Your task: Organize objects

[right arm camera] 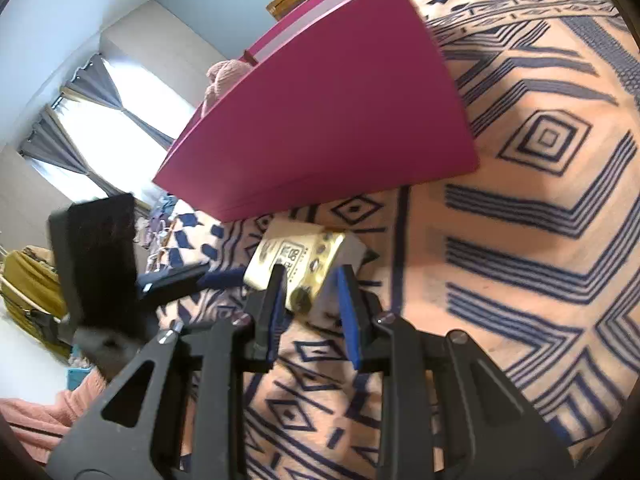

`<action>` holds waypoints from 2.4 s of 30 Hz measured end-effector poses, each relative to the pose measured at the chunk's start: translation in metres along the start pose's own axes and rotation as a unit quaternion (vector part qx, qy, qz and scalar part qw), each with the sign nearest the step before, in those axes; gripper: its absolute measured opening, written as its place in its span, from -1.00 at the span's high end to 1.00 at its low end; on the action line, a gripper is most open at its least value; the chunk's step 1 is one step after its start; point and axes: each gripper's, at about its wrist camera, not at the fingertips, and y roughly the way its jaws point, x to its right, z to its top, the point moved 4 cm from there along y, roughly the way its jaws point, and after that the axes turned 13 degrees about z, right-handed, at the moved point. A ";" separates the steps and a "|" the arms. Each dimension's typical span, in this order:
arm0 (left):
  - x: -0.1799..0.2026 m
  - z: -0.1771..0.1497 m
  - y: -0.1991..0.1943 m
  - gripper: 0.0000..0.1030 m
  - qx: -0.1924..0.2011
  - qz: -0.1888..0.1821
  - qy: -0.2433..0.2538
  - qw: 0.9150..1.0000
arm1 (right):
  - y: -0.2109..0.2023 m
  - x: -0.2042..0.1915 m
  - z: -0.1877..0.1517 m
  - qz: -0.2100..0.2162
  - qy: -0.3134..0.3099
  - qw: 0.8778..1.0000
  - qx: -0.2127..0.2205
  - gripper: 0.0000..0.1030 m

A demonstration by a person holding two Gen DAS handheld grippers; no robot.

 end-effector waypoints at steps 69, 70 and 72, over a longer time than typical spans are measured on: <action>0.046 0.030 -0.076 0.18 0.115 0.065 -0.012 0.991 | -0.058 -0.084 0.000 -0.029 -0.125 0.989 0.077 0.37; 0.046 0.031 -0.077 0.18 0.116 0.066 -0.012 0.991 | -0.058 -0.085 0.001 -0.028 -0.125 0.989 0.078 0.37; 0.048 0.032 -0.079 0.18 0.119 0.066 -0.010 0.991 | -0.059 -0.085 0.002 -0.027 -0.125 0.989 0.080 0.37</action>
